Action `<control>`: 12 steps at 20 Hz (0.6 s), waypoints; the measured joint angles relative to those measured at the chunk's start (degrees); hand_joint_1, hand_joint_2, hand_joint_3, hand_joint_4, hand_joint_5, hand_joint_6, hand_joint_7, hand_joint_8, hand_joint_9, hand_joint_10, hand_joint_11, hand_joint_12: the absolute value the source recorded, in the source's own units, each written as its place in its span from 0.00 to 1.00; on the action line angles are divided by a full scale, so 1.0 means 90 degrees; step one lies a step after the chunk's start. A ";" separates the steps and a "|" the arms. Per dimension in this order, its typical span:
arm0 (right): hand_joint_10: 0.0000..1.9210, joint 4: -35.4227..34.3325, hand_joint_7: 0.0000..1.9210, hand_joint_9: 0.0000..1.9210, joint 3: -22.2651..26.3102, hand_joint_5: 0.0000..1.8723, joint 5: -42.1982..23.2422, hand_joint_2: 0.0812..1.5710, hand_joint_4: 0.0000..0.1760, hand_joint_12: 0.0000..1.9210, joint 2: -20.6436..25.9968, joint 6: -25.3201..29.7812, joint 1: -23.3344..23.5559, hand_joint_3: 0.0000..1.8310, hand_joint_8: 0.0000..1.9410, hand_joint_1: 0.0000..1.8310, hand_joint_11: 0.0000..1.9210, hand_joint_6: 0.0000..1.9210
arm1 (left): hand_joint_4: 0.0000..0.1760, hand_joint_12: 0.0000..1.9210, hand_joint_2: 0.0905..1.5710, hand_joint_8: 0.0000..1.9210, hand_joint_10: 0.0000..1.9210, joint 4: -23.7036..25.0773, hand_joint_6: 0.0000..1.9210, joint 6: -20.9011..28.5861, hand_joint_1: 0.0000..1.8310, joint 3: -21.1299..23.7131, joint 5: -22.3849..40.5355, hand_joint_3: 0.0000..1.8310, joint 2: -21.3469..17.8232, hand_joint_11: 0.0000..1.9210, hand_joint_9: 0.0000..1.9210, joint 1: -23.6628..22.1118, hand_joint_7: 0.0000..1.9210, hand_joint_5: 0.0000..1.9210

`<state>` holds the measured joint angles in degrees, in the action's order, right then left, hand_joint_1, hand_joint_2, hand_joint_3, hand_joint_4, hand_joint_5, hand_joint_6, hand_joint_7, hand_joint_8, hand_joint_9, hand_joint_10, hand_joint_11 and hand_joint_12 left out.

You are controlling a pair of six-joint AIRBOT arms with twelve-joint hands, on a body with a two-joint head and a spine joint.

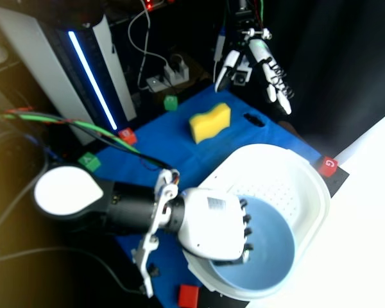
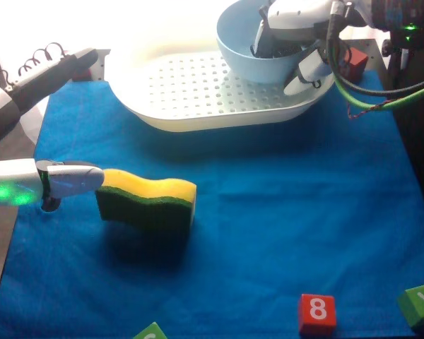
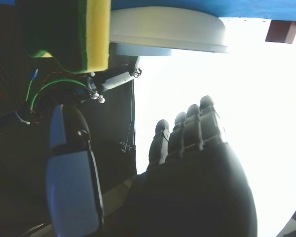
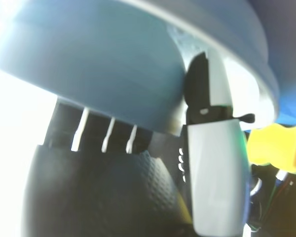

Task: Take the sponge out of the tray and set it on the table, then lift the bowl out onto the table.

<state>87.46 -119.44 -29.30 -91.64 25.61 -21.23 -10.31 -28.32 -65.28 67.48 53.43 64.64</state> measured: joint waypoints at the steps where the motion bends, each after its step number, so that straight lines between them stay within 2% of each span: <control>1: 0.99 0.0080 0.41 0.48 0.0000 0.51 -0.0002 0.70 0.00 1.00 -0.0007 -0.0002 0.0000 0.00 0.93 0.63 0.55 0.52 | 0.48 0.00 0.57 0.00 0.00 -0.0002 0.00 0.0000 0.43 0.0000 0.0005 0.00 0.0000 0.02 0.00 0.0000 0.00 0.03; 2: 0.99 0.0107 0.42 0.48 0.0000 0.49 -0.0010 0.71 0.00 1.00 -0.0007 -0.0002 0.0000 0.00 0.88 0.62 0.54 0.56 | 0.45 0.01 0.57 0.00 0.00 -0.0002 0.00 0.0002 0.42 0.0000 0.0007 0.00 0.0005 0.02 0.00 0.0000 0.00 0.03; 3: 0.99 0.0146 0.46 0.52 0.0007 0.48 -0.0027 0.71 0.00 1.00 -0.0007 -0.0002 0.0000 0.00 0.87 0.62 0.58 0.58 | 0.47 0.01 0.58 0.00 0.00 0.0000 0.00 0.0002 0.43 0.0000 0.0005 0.01 0.0005 0.02 0.00 0.0000 0.00 0.03; 4: 1.00 0.0211 0.46 0.57 0.0007 0.38 -0.0039 0.70 0.00 1.00 -0.0015 -0.0002 0.0000 0.00 0.97 0.63 0.63 0.80 | 0.49 0.01 0.58 0.00 0.00 -0.0002 0.00 0.0002 0.43 0.0000 0.0007 0.00 0.0005 0.02 0.00 0.0000 0.00 0.03; 5: 1.00 0.0267 0.50 0.60 0.0010 0.38 -0.0061 0.70 0.00 1.00 -0.0015 0.0007 0.0000 0.00 0.99 0.66 0.66 0.96 | 0.55 0.00 0.57 0.00 0.00 -0.0002 0.00 0.0002 0.44 0.0000 0.0007 0.00 0.0005 0.02 0.00 0.0000 0.00 0.03; 6: 1.00 0.0313 0.55 0.65 0.0022 0.41 -0.0078 0.71 0.00 1.00 -0.0015 0.0012 -0.0002 0.00 1.00 0.69 0.70 0.99 | 0.50 0.01 0.57 0.00 0.00 0.0000 0.00 0.0002 0.44 0.0000 0.0007 0.00 0.0005 0.02 0.00 0.0000 0.00 0.03; 7: 1.00 0.0369 0.60 0.70 0.0022 0.45 -0.0090 0.72 0.47 1.00 -0.0022 0.0012 -0.0005 0.00 1.00 0.78 0.74 1.00 | 0.44 0.01 0.57 0.00 0.00 -0.0002 0.00 0.0002 0.44 0.0000 0.0005 0.00 0.0005 0.02 0.00 0.0000 0.00 0.03; 8: 1.00 0.0369 0.63 0.72 0.0022 0.47 -0.0083 0.73 0.89 1.00 -0.0027 0.0010 -0.0005 0.00 1.00 0.82 0.77 1.00 | 0.36 0.01 0.57 0.00 0.00 0.0000 0.00 0.0002 0.44 0.0000 0.0015 0.00 0.0005 0.03 0.00 0.0000 0.01 0.03; 9: 1.00 0.0367 0.64 0.73 0.0019 0.51 -0.0075 0.72 0.98 1.00 -0.0027 0.0010 -0.0005 0.00 1.00 0.86 0.78 1.00 | 0.38 0.01 0.57 0.00 0.00 0.0000 0.00 0.0002 0.43 0.0000 0.0012 0.00 0.0005 0.03 0.00 0.0000 0.01 0.03; 10: 1.00 0.0364 0.67 0.73 0.0019 0.56 -0.0049 0.72 1.00 1.00 -0.0027 0.0007 -0.0002 0.00 1.00 0.82 0.76 1.00 | 0.42 0.00 0.57 0.00 0.00 -0.0002 0.00 0.0002 0.44 0.0000 0.0012 0.00 0.0005 0.01 0.00 0.0000 0.00 0.02; 11: 1.00 0.0364 0.67 0.73 0.0019 0.56 -0.0034 0.72 1.00 1.00 -0.0024 0.0007 -0.0002 0.00 1.00 0.82 0.76 1.00 | 0.42 0.00 0.57 0.00 0.00 0.0000 0.00 0.0005 0.44 0.0000 0.0012 0.00 0.0005 0.01 0.00 0.0000 0.00 0.02; 12: 1.00 0.0367 0.66 0.72 0.0019 0.57 -0.0051 0.72 1.00 1.00 -0.0027 0.0010 -0.0002 0.00 1.00 0.82 0.75 1.00 | 0.37 0.00 0.57 0.00 0.00 0.0000 0.00 0.0005 0.44 0.0000 0.0010 0.00 0.0005 0.01 0.00 0.0000 0.00 0.03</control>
<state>90.76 -119.26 -29.76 -91.88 25.69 -21.26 -10.31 -28.27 -65.28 67.57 53.47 64.64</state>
